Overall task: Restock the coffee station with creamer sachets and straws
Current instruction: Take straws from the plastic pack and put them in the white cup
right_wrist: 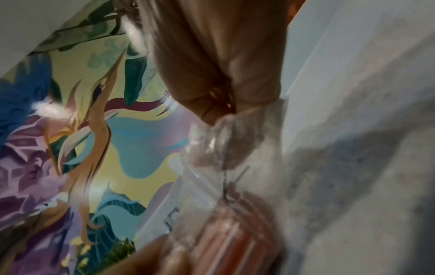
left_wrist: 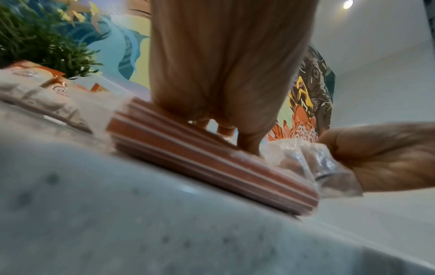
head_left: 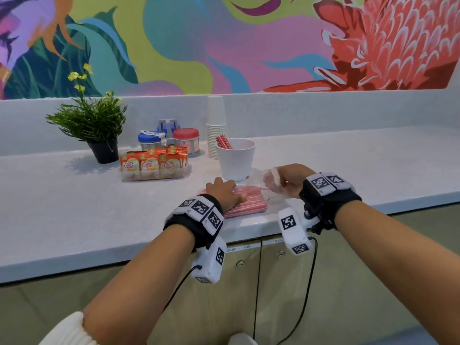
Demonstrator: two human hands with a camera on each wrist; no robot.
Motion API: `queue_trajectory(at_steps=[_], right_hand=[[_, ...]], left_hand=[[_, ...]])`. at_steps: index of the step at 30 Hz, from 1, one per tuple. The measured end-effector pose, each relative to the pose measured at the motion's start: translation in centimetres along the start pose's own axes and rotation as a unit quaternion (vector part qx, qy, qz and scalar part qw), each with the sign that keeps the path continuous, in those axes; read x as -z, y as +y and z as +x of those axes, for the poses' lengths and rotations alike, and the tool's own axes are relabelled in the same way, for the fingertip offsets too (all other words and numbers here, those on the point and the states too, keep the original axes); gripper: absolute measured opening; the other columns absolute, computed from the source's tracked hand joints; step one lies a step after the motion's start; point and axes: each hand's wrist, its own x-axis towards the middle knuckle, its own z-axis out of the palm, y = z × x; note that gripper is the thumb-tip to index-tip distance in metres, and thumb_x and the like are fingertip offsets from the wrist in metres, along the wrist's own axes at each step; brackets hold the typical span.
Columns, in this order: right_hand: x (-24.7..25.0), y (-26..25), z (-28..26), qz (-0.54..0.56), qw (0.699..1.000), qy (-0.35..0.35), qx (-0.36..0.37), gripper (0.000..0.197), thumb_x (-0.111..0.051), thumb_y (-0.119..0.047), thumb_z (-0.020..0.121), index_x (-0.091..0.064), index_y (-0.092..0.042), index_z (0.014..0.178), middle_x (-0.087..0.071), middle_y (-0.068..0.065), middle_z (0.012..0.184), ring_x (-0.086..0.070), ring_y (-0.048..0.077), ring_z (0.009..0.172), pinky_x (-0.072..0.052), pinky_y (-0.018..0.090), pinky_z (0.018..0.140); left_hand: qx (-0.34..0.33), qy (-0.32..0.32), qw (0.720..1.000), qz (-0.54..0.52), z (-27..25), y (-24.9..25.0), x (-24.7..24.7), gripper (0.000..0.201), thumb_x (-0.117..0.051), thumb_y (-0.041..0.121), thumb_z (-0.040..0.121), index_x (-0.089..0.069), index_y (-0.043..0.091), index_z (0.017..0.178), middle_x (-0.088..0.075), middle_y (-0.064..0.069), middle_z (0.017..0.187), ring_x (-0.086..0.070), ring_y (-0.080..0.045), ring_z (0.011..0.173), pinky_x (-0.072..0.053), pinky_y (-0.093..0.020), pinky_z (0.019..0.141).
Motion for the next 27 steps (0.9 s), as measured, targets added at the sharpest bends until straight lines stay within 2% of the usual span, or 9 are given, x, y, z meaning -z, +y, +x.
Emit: queue_trajectory(at_steps=[2,5,7,9,13,17,19,23,27], right_hand=[[-0.1,1.0,0.4,-0.041,0.999,-0.009,-0.009,0.026,-0.042,0.005,0.086,-0.058,-0.008,0.069,-0.050,0.008,0.065,-0.046,0.013,0.045,-0.040,0.020,0.043],[-0.2,2.7,2.2,-0.130,0.991,-0.020,0.003,0.014,-0.046,-0.012,0.090,-0.060,-0.015,0.090,-0.058,0.005,0.096,-0.056,0.017,0.086,-0.051,0.035,0.093],[-0.1,4.5,5.8,-0.139,0.989,-0.045,0.014,0.030,-0.047,-0.014,0.089,-0.058,-0.006,0.116,-0.057,0.012,0.119,-0.052,0.020,0.102,-0.044,0.042,0.104],[-1.1,3.7,4.1,-0.166,0.984,-0.048,0.046,0.036,-0.049,-0.013,0.089,-0.055,0.000,0.121,-0.057,0.020,0.124,-0.052,0.023,0.098,-0.047,0.039,0.097],[-2.0,2.0,0.4,-0.146,0.983,-0.029,0.103,0.023,-0.060,0.000,0.082,-0.066,0.007,0.103,-0.066,0.023,0.099,-0.063,0.036,0.092,-0.053,0.043,0.084],[-1.6,1.4,-0.2,-0.090,0.989,0.009,0.114,0.011,-0.056,0.008,0.083,-0.067,0.007,0.085,-0.058,0.013,0.067,-0.052,0.022,0.059,-0.044,0.024,0.052],[-1.4,1.2,-0.3,-0.067,0.992,0.001,0.111,0.020,-0.055,0.008,0.083,-0.065,-0.005,0.072,-0.057,0.009,0.066,-0.049,0.017,0.055,-0.041,0.023,0.049],[-2.0,1.0,-1.4,-0.027,0.992,-0.031,0.118,0.012,-0.059,-0.004,0.086,-0.063,-0.010,0.077,-0.057,0.004,0.067,-0.050,0.006,0.039,-0.037,0.016,0.035],[-1.6,0.9,-0.4,-0.032,0.988,0.016,0.150,0.023,-0.051,0.006,0.086,-0.065,-0.004,0.071,-0.052,0.009,0.061,-0.042,0.015,0.048,-0.035,0.015,0.034]], left_hand=[[-0.003,-0.022,1.000,0.018,-0.1,-0.2,0.0,0.066,-0.043,0.058,0.089,-0.033,0.018,0.140,-0.027,-0.017,0.145,-0.026,-0.037,0.135,-0.026,-0.047,0.110],[-0.023,-0.049,0.997,0.057,-0.1,-0.6,-0.1,0.078,-0.046,0.066,0.083,-0.028,0.019,0.142,-0.024,-0.015,0.146,-0.024,-0.036,0.135,-0.025,-0.049,0.112],[-0.026,-0.050,0.997,0.060,-0.1,-0.7,-0.1,0.077,-0.048,0.064,0.083,-0.028,0.018,0.141,-0.024,-0.015,0.146,-0.025,-0.036,0.135,-0.026,-0.048,0.111],[-0.031,-0.037,0.997,0.052,-0.1,-0.5,-0.1,0.072,-0.049,0.059,0.085,-0.029,0.015,0.139,-0.027,-0.015,0.144,-0.026,-0.036,0.133,-0.028,-0.046,0.108],[-0.039,-0.015,0.998,0.045,-0.1,-0.1,0.4,0.060,-0.049,0.049,0.091,-0.035,0.009,0.133,-0.038,-0.017,0.139,-0.037,-0.034,0.128,-0.032,-0.039,0.103],[-0.041,-0.014,0.999,0.013,0.4,-0.5,0.7,0.055,-0.045,0.046,0.093,-0.038,0.007,0.131,-0.048,-0.017,0.133,-0.047,-0.032,0.120,-0.037,-0.038,0.100],[-0.035,-0.007,0.999,0.008,0.6,-0.7,0.6,0.053,-0.043,0.045,0.095,-0.038,0.006,0.130,-0.049,-0.018,0.131,-0.048,-0.032,0.119,-0.037,-0.038,0.098],[-0.024,0.000,1.000,0.017,0.7,-0.7,0.3,0.052,-0.040,0.045,0.096,-0.037,0.005,0.130,-0.049,-0.017,0.131,-0.048,-0.032,0.119,-0.037,-0.037,0.097],[-0.013,-0.003,1.000,0.011,0.8,-0.8,0.4,0.054,-0.041,0.046,0.095,-0.037,0.006,0.130,-0.048,-0.017,0.131,-0.048,-0.032,0.119,-0.037,-0.036,0.096]])
